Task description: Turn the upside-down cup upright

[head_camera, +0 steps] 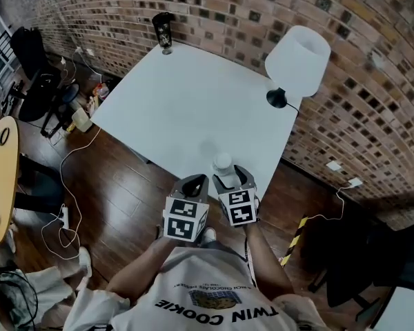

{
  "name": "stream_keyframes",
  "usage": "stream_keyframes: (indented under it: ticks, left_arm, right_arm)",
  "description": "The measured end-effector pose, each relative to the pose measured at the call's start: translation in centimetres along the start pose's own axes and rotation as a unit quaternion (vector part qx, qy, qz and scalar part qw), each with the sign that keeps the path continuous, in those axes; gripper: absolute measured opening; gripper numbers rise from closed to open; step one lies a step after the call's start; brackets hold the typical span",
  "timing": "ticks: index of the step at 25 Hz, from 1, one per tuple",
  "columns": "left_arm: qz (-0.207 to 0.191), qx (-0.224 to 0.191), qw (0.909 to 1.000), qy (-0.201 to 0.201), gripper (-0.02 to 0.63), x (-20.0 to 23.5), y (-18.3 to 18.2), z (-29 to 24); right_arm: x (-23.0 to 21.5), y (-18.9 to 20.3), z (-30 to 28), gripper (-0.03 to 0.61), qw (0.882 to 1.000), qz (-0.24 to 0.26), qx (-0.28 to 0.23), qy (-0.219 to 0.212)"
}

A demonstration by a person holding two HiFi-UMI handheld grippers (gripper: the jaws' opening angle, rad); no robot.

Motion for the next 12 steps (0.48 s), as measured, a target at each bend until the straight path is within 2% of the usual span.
stream_keyframes:
  ticks: [3,8,12]
  left_arm:
    - [-0.004,0.002,1.0000,0.008,0.006,1.1,-0.6,-0.5]
    - [-0.004,0.006,0.9998,0.019,0.006,3.4,-1.8,-1.4]
    - [-0.007,0.011,0.9992,0.037,0.006,4.2,-2.5,-2.4]
  right_arm:
    - [-0.7,0.1,-1.3,0.298,1.000,0.001,0.003,0.000]
    - [-0.9,0.7,-3.0,0.298,0.999,0.030,0.036,0.017]
    - [-0.7,0.2,-3.7,0.298,0.999,0.032,0.032,0.006]
Point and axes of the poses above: the fingertips, and each gripper's own axes: z backward along the fingers, x to its left, y out of its underside, the point moved 4 cm from there along z, backward along the fingers, and after that the axes turned 9 degrees about z, right-handed, at the moved point
